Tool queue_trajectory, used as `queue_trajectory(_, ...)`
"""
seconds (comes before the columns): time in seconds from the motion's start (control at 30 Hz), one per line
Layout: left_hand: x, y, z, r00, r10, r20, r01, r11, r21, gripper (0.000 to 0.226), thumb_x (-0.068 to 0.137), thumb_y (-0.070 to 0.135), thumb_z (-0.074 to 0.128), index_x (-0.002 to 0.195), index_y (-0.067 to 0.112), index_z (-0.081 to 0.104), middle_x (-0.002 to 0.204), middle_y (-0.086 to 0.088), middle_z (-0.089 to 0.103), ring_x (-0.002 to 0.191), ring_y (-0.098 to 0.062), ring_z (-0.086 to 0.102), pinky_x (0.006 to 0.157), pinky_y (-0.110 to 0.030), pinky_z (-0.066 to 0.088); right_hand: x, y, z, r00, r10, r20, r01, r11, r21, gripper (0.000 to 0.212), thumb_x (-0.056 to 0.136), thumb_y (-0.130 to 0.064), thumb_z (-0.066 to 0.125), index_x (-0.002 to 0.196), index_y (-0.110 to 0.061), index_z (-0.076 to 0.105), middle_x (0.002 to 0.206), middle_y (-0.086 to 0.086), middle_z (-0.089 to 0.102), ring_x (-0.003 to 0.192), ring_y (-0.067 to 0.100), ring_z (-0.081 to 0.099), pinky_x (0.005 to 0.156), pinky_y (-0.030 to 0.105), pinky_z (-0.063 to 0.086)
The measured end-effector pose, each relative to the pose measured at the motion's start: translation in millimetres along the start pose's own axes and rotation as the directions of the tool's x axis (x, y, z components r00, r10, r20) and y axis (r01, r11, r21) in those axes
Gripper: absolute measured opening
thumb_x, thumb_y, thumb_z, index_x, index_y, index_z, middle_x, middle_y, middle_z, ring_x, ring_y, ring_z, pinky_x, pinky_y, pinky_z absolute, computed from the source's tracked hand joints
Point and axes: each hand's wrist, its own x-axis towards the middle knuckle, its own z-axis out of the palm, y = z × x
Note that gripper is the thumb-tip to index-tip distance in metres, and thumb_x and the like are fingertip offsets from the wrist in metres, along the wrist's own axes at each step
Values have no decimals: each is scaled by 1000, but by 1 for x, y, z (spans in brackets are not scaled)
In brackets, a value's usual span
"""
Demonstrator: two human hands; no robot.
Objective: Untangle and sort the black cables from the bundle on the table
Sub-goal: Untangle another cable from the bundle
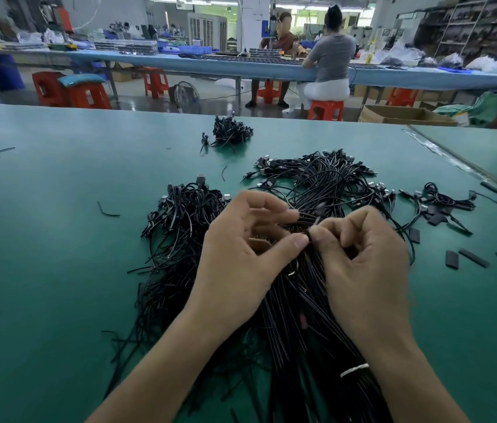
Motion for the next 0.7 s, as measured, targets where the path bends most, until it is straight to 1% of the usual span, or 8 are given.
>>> queue_trajectory(0.1,3,1,-6,972,-234,35,235,972,-30,41,63,38,86,98,23,69,83,8,70,67,-4,63,63,-21,53,3,-5,-5,996,-89,-22,88,995,-47,45,88,-6,70,69,-30,38,78,-14,66,71,10,62,59,15,45)
queue_trajectory(0.2,5,2,-13,852,-427,302,469,880,-78,44,68,37,86,104,17,73,77,1,71,65,-9,61,57,-23,48,-1,-8,-1,992,-126,-2,126,992,8,41,88,-7,69,71,-26,37,79,-10,65,71,10,62,61,14,45)
queue_trajectory(0.27,3,1,-12,825,-424,373,469,882,-34,33,73,31,82,99,12,75,84,-14,73,73,-17,60,68,-30,47,-5,-11,5,990,-139,15,138,989,51,38,87,-10,67,71,-26,36,78,-8,64,71,8,62,61,15,48)
queue_trajectory(0.33,2,1,-8,865,-348,361,376,927,-8,14,81,21,79,91,10,76,90,-26,70,75,-23,56,73,-38,44,-8,-11,10,994,-111,17,110,991,70,36,87,-15,65,70,-26,35,76,-4,63,73,11,63,62,29,55)
queue_trajectory(0.4,0,-1,-6,899,-282,336,287,957,36,6,85,16,78,79,15,76,75,-14,71,68,-15,56,68,-28,44,-8,-9,9,999,-47,-16,48,996,76,39,87,-16,66,68,-28,35,74,0,64,71,12,63,63,36,56)
queue_trajectory(0.47,1,-1,-6,924,-252,288,243,968,67,13,84,16,80,74,22,75,65,6,70,60,-1,57,62,-15,45,-3,-5,5,997,25,-73,-19,996,87,45,88,-10,70,66,-27,34,73,1,65,67,7,63,63,22,51)
queue_trajectory(0.57,3,3,-8,929,-286,235,287,957,29,16,75,34,85,87,28,77,75,1,75,60,-4,61,55,-16,47,1,1,2,986,152,-74,-131,964,230,46,86,-2,71,67,-23,36,68,-1,66,65,2,62,63,15,49)
queue_trajectory(0.7,5,9,-13,896,-359,261,379,925,-31,30,71,61,71,67,32,74,77,-4,76,58,-5,62,47,-15,43,0,2,4,987,161,8,-157,950,269,46,87,0,70,66,-27,38,72,3,68,67,10,61,65,26,53)
